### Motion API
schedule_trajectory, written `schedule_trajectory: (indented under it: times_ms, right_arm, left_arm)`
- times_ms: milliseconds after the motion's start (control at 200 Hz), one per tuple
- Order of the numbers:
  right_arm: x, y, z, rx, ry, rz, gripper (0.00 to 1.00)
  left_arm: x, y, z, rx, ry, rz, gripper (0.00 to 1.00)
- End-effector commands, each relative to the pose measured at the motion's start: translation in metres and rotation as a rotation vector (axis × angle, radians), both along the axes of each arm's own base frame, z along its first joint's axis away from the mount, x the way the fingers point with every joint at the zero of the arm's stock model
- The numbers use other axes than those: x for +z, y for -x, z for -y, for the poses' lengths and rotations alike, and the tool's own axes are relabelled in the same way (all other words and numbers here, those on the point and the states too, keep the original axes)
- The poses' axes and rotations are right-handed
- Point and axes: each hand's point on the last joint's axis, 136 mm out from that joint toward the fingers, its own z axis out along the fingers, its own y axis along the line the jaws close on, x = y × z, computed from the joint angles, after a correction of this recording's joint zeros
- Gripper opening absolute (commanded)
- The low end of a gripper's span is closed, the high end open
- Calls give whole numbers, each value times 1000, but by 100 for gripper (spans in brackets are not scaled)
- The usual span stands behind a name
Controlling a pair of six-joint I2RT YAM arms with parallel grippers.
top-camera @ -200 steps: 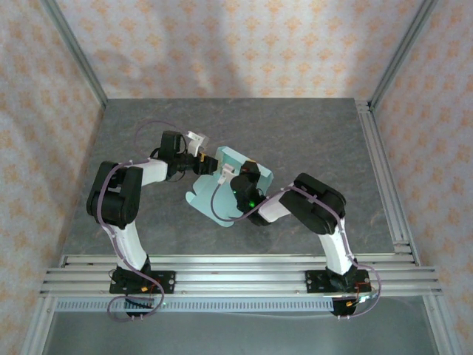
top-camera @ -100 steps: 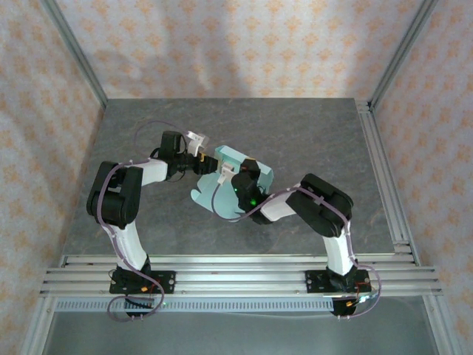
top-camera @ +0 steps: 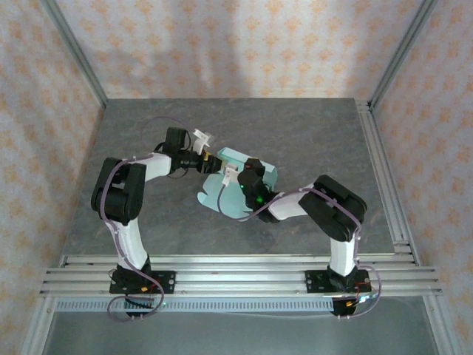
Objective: Fold the paper box
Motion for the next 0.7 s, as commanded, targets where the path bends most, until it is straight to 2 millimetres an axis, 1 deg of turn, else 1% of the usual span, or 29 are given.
schedule_trajectory:
  times_ms: [0, 85, 220, 375, 440, 540, 695]
  right_arm:
    - [3, -1, 3, 23, 15, -7, 0]
    - [4, -3, 2, 28, 20, 1, 0]
    - [-2, -3, 7, 23, 34, 6, 0]
    - [-2, -2, 9, 17, 30, 9, 0]
    - [0, -2, 11, 14, 29, 13, 0]
    - [4, -1, 15, 4, 21, 15, 0]
    - [1, 2, 20, -4, 29, 9, 0]
  left_arm:
    - [-3, 7, 9, -66, -10, -3, 63]
    - [-4, 9, 10, -72, -11, -4, 63]
    - [-6, 11, 10, -75, -12, -12, 63]
    - [-9, 11, 12, -80, -20, -26, 61]
    - [-9, 11, 12, -80, -20, -31, 60]
    - [-5, 10, 11, -75, -22, -16, 60]
    - [-5, 11, 12, -86, -23, -15, 61]
